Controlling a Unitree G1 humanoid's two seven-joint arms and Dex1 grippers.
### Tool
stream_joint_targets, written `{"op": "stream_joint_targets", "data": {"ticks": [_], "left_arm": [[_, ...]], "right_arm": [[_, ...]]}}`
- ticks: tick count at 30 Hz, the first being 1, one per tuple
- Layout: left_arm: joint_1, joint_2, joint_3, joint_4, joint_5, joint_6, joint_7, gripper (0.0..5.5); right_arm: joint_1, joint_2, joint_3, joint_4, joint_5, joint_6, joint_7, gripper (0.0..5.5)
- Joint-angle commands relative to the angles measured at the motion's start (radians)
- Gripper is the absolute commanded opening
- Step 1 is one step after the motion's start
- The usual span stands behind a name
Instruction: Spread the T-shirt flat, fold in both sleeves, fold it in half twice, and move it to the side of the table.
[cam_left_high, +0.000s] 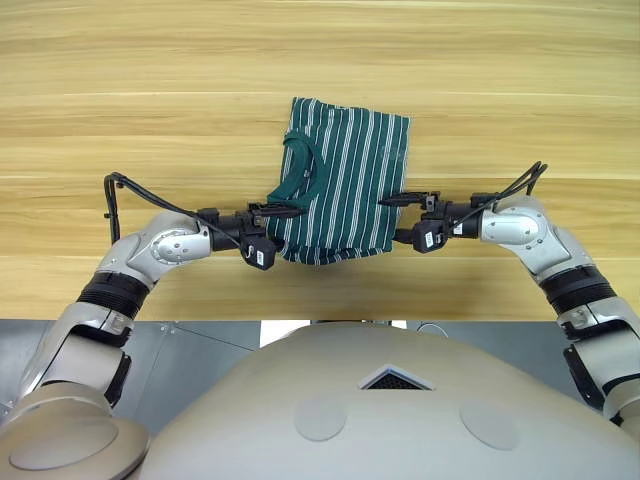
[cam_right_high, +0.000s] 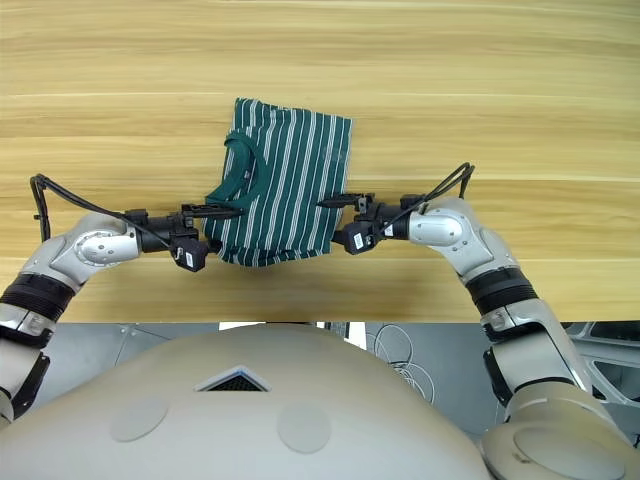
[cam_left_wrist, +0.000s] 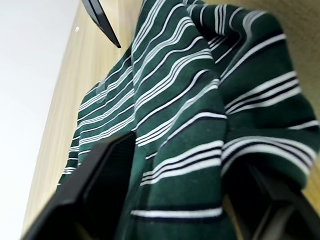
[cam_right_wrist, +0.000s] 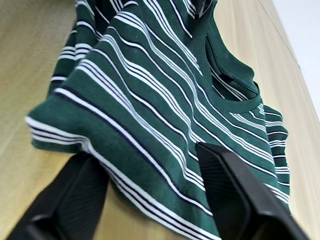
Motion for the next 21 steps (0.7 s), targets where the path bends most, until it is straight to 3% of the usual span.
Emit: {"op": "stream_joint_targets", "data": {"ticks": [1, 7, 13, 17, 21], "left_arm": [[0.025, 0.000, -0.070, 0.115, 0.074, 0.049, -0.052, 2.12], [0.020, -0.006, -0.084, 0.161, -0.019, 0.063, -0.087, 0.91], [0.034, -0.002, -0.079, 0.130, -0.203, 0.094, -0.185, 0.27], [0.092, 0.024, -0.043, -0.034, -0.484, 0.211, -0.311, 0.00], [0.233, 0.109, 0.016, -0.359, -0.774, 0.458, -0.398, 0.00]], "right_arm": [[-0.001, -0.007, 0.023, 0.006, 0.061, 0.002, 0.059, 2.38], [-0.017, 0.002, 0.042, 0.039, 0.149, -0.029, 0.133, 1.20], [-0.048, 0.024, 0.054, 0.105, 0.200, -0.047, 0.195, 0.28], [-0.058, 0.030, 0.067, 0.148, 0.270, -0.042, 0.284, 0.11], [-0.026, 0.009, 0.058, 0.130, 0.467, 0.034, 0.478, 0.11]]}}
